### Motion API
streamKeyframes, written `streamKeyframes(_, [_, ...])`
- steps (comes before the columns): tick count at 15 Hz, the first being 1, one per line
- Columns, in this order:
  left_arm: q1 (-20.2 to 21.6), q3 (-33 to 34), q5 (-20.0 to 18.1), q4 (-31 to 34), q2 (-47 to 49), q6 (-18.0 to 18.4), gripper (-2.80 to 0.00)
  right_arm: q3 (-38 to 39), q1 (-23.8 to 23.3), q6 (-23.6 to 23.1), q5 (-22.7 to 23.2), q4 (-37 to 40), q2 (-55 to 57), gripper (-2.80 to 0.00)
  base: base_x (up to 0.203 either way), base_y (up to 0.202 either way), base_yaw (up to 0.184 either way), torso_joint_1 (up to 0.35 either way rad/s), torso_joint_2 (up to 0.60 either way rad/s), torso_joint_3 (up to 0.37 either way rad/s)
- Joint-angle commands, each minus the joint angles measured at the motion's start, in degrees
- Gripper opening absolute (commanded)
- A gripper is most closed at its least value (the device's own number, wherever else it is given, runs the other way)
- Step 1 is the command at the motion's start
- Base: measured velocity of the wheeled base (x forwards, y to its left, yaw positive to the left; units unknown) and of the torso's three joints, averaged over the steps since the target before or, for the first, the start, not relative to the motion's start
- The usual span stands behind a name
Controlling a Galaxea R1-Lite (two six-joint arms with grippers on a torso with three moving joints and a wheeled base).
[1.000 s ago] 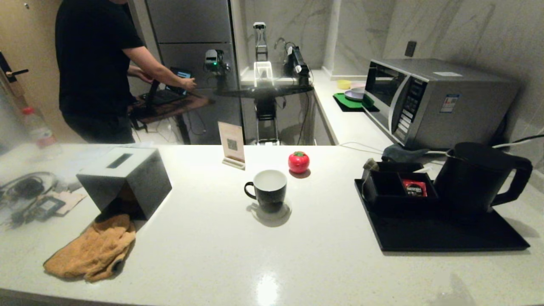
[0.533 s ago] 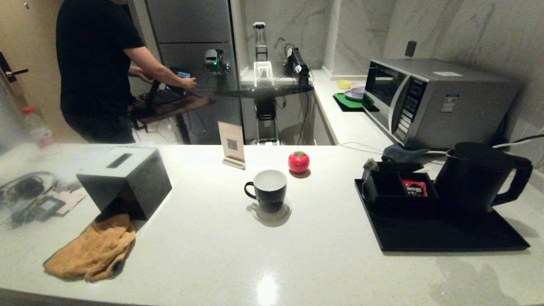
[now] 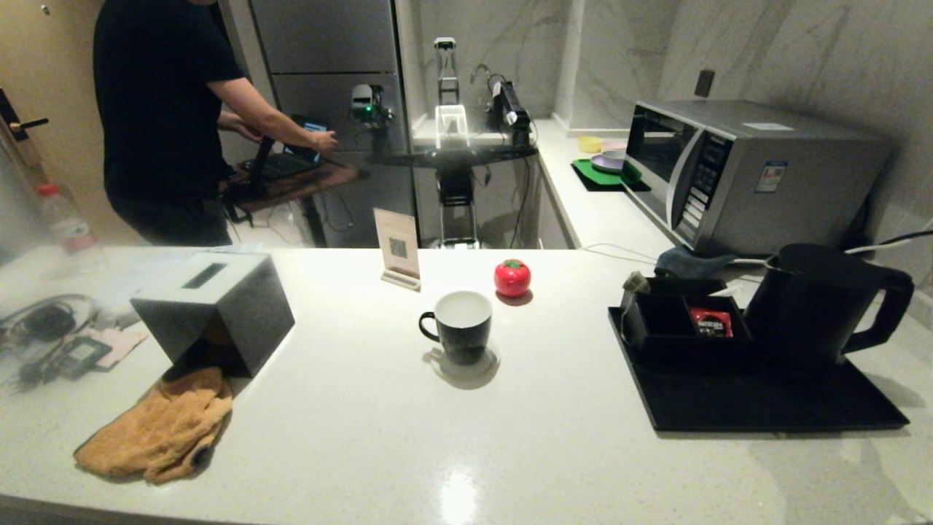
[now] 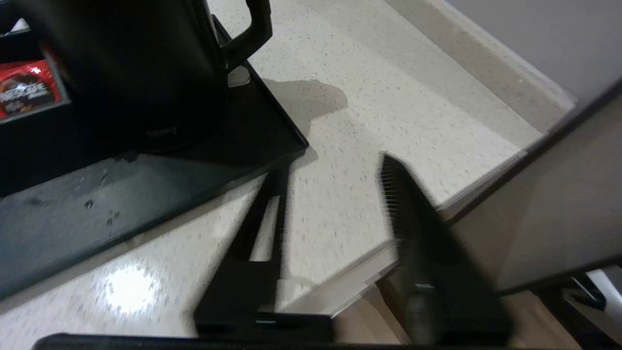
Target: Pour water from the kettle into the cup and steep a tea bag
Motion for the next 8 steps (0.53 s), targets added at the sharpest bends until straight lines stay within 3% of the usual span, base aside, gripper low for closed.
streamKeyframes(1, [0.00,0.00,0.00,0.01,0.09,0.00,-2.80,0.08,-0.01,0.08,0.00,-3.64,6.76,0.00,0.000,0.000,0.000,0.000,0.00,0.000])
streamKeyframes(8, [0.00,0.00,0.00,0.01,0.09,0.00,-2.80,-0.18,-0.01,0.20,0.33,-26.54,26.40,0.00,0.000,0.000,0.000,0.000,0.00,0.000])
